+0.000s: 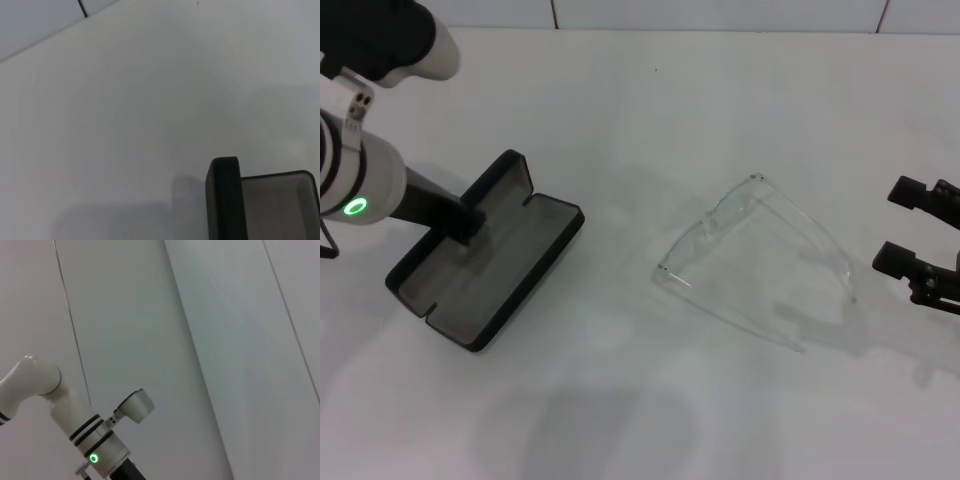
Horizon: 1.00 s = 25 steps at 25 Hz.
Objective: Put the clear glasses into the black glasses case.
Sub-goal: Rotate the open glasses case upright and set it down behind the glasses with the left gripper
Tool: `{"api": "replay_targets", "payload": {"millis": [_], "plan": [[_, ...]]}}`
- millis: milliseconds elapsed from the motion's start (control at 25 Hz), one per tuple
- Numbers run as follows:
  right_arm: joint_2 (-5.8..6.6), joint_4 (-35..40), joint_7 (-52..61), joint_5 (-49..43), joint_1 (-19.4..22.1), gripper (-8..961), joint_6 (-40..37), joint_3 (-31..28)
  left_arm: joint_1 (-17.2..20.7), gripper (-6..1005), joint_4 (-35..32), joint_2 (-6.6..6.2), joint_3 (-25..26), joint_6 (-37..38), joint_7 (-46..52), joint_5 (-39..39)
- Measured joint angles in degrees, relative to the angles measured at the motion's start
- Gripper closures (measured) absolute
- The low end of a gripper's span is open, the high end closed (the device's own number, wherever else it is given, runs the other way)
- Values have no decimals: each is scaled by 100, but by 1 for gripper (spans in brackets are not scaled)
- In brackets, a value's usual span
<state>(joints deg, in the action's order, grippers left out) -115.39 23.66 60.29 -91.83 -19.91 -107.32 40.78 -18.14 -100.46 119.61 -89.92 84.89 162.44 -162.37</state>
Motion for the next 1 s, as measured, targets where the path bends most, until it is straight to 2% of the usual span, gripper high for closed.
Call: {"api": "replay_targets", "payload": {"millis": [80,360,480,600,760,1000], "plan": [[3,-2,-2,48,37,114,0,-2,-6,766,-105,0,-43,-1,-95,1],[20,-2,-65,202,154,117,-166,-59,-146,801,-323,1,-473,-322,-1125,5],[55,-2,-119,206,256,118,-370,-171,-179,800,-317,0,-812,-765,-1732,5],[141,-2,-205,192,382,119,-692,-209,-195,799,-238,6,-1052,-1325,-2381,8],[182,0,-221,187,534,120,-869,-211,-278,798,56,14,-1106,-2107,-3001,2],[163,6,-243,207,795,122,-890,-220,-693,795,1121,20,-1371,-2979,-3559,-2]]}}
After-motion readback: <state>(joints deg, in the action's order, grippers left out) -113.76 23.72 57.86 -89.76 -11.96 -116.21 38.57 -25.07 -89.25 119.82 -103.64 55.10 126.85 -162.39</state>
